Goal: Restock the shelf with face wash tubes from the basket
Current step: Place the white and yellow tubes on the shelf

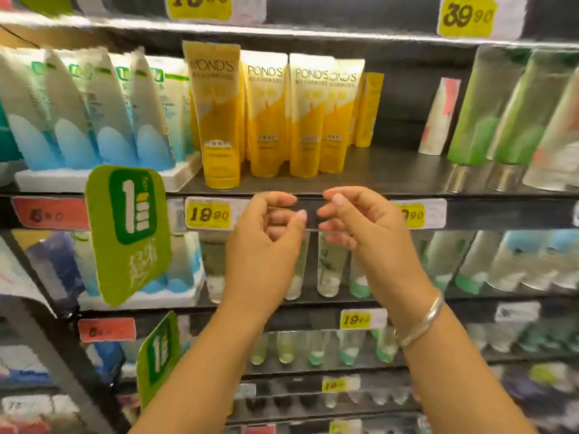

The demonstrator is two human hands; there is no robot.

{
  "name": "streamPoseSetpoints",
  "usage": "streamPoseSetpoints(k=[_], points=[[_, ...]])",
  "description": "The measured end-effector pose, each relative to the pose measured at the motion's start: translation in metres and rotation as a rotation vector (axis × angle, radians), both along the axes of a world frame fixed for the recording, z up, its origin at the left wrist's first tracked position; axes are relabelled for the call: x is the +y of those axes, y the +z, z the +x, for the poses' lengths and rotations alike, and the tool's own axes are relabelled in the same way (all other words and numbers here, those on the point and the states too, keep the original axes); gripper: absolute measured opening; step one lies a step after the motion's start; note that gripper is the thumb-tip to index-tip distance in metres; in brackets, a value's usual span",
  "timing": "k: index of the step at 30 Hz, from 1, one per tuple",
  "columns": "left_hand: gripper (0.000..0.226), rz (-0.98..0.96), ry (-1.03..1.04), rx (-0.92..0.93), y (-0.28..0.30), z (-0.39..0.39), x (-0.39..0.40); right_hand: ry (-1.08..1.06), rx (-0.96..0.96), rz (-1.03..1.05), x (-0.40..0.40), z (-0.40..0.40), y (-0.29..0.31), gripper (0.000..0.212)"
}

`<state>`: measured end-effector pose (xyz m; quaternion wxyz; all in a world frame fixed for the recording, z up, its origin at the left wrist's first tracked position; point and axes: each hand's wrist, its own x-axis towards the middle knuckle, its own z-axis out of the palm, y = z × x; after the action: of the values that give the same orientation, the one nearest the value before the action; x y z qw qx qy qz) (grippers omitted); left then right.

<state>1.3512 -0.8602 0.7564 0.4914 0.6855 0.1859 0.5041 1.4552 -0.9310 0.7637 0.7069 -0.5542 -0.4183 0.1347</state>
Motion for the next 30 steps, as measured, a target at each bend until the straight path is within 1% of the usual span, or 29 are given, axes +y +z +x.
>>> streamPoseSetpoints(k=[2, 5, 7, 10, 13, 17, 20, 22, 26, 30], points=[[0.015, -0.049, -0.134, 0.078, -0.023, 0.004, -0.014, -0.052, 0.066, -0.088, -0.026, 0.002, -0.025, 0.013], [0.012, -0.178, -0.343, 0.259, -0.063, 0.016, -0.035, -0.177, 0.186, -0.224, -0.067, 0.008, -0.072, 0.015], [0.011, -0.281, -0.416, 0.354, -0.091, 0.027, -0.05, -0.272, 0.297, -0.292, -0.095, 0.012, -0.106, 0.015], [0.013, -0.394, -0.474, 0.494, -0.131, 0.039, -0.08, -0.393, 0.464, -0.395, -0.143, 0.016, -0.156, 0.013], [0.012, -0.483, -0.539, 0.608, -0.163, 0.05, -0.117, -0.465, 0.572, -0.44, -0.196, 0.019, -0.199, 0.012], [0.016, -0.524, -0.591, 0.739, -0.197, 0.073, -0.181, -0.551, 0.714, -0.507, -0.278, 0.019, -0.242, 0.019], [0.02, -0.572, -0.634, 0.843, -0.225, 0.088, -0.244, -0.599, 0.818, -0.522, -0.351, 0.017, -0.272, 0.02], [0.019, -0.605, -0.678, 0.917, -0.243, 0.095, -0.291, -0.639, 0.868, -0.53, -0.403, 0.013, -0.292, 0.02], [0.02, -0.648, -0.742, 1.054, -0.275, 0.11, -0.378, -0.736, 0.968, -0.573, -0.501, 0.008, -0.329, 0.033], [0.01, -0.701, -0.752, 1.133, -0.296, 0.128, -0.428, -0.851, 1.018, -0.686, -0.581, 0.005, -0.358, 0.037]])
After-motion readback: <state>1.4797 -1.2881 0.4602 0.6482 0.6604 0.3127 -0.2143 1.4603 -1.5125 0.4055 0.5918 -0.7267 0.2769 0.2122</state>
